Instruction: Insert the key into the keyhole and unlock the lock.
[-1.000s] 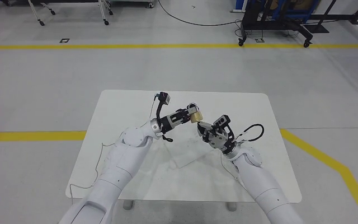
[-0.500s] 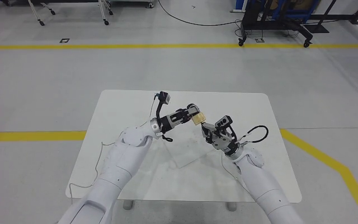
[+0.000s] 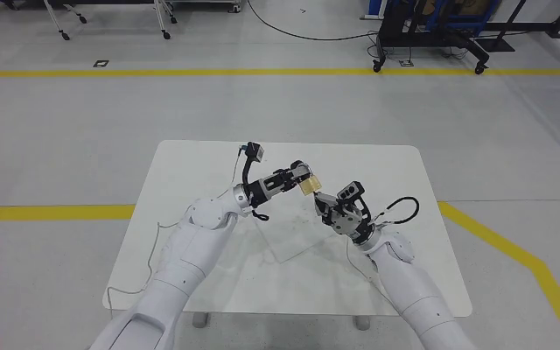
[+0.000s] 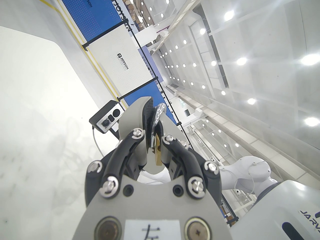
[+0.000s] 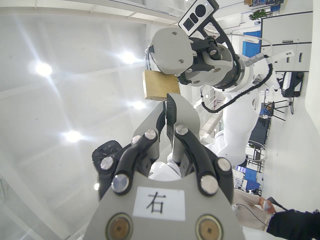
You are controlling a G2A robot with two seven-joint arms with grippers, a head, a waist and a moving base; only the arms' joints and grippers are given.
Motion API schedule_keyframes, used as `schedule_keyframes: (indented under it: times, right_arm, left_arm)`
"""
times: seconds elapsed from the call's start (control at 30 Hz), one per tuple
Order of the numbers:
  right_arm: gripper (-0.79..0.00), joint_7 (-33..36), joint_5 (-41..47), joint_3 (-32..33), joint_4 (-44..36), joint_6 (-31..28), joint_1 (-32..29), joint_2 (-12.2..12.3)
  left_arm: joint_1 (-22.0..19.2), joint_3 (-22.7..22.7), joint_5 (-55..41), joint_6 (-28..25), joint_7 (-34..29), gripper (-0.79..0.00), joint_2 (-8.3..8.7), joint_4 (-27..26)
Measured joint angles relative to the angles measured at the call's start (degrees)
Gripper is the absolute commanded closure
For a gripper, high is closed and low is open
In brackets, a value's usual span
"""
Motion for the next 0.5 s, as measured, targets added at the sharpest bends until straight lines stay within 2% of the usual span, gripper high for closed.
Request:
schedule_keyframes:
  times: [0.23, 0.33, 0.43, 0.5]
  right_arm:
    - [-0.369, -0.91, -1.8, 1.2, -1.86, -1.79, -1.02, 0.34]
    - [-0.391, -1.5, -2.16, 2.41, -2.86, -3.25, -2.15, 0.59]
    - [-0.514, -3.15, -4.18, 4.4, -4.41, -6.3, -3.56, 1.04]
    - [-0.646, -5.77, -6.67, 6.0, -6.35, -9.07, -4.92, 1.39]
  left_arm:
    - [0.37, -0.61, 0.5, 0.56, 1.15, 0.0, 0.29, -0.43]
    - [0.26, -0.63, 1.7, 3.11, 2.18, 0.0, 0.42, -0.03]
    - [-1.21, 0.15, 4.06, 11.37, 2.99, 0.0, 0.44, 1.26]
    - [-2.45, 1.08, 6.43, 16.49, 2.19, 0.0, 0.5, 1.77]
